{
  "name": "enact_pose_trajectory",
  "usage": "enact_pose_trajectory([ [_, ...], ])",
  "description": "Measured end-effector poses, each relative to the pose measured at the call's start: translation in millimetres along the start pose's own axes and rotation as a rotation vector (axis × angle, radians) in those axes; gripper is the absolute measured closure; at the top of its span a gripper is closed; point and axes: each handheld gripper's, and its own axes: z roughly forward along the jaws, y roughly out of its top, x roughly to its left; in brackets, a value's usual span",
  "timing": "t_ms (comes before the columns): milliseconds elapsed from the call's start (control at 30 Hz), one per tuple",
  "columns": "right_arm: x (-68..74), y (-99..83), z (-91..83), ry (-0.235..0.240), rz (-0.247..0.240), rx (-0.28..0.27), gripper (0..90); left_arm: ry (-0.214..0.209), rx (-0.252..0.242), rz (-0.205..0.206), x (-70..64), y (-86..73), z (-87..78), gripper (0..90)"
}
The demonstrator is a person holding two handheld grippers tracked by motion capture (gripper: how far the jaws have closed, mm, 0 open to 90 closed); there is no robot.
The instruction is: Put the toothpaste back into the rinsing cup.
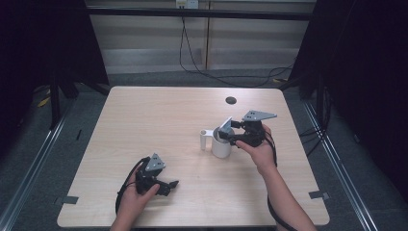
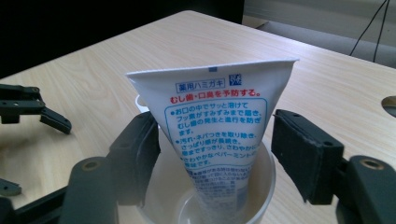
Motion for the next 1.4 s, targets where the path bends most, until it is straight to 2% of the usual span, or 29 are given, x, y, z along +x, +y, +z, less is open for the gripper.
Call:
enact_pose_trajectory([
  [267,1.2,1.7,-1.7,-0.024,-0.013,0.005,27.3,0.001,0.000,0.000,0.0,0.0,0.0,10.7],
  [633,-2.0,-2.6,-4.9,-0.038,0.018,0.013,21.0,0.003,0.000,0.003,-0.2,0.0,-0.2,11.0],
  [1033,-2.1,-5.8,-7.9,-0.046,0.024,0.015,17.5,0.005,0.001,0.002,-0.5,-0.1,-0.3,11.1],
  [1400,-0.5,-6.8,-15.3,-0.052,-0.003,0.033,16.7,0.002,0.000,0.001,-0.3,0.0,-0.2,11.0],
])
